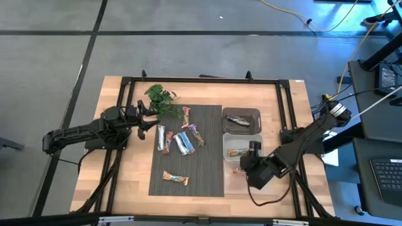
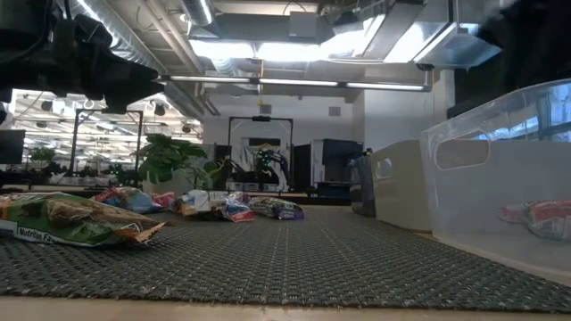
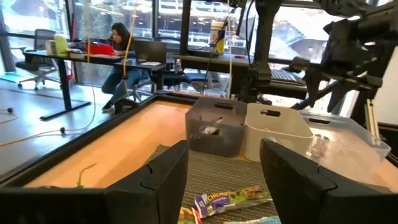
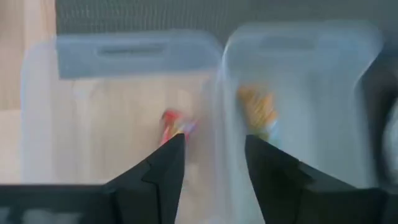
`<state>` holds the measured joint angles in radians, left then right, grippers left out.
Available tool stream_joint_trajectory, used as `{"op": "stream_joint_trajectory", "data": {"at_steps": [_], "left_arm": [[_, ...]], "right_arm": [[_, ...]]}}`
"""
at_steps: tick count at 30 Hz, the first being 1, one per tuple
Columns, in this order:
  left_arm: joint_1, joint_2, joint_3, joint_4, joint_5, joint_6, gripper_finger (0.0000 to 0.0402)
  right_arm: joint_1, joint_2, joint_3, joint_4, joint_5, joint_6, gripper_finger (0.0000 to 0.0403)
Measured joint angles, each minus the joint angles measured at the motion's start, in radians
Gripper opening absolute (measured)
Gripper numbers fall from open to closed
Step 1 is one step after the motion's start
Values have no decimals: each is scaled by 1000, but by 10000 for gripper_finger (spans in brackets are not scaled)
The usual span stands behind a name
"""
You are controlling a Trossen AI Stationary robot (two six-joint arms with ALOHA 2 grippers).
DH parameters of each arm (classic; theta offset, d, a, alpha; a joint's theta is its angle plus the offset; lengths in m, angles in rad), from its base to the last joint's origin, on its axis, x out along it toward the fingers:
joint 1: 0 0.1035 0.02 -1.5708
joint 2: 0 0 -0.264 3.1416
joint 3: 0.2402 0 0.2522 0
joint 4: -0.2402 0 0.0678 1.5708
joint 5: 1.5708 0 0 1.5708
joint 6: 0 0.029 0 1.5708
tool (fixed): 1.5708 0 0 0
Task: Pick and place Granola Bars by type
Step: Put the purple granola bar into the black bin
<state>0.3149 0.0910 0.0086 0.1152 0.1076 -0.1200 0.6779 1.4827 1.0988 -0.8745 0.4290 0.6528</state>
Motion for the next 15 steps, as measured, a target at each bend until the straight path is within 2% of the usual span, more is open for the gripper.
{"op": "stream_joint_trajectory", "data": {"at_steps": [6,11,13,15], "left_arm": [[0,0,0,-4,-11,0,192],[0,0,0,-6,-27,2,193],[0,0,0,-6,-27,3,192],[0,0,0,-6,-27,15,192]], "right_arm": [[-38,-28,0,146,101,-319,171],[-111,-27,0,271,208,-367,171],[-161,-27,0,294,192,-379,171],[-215,-27,0,314,123,-421,178]]}}
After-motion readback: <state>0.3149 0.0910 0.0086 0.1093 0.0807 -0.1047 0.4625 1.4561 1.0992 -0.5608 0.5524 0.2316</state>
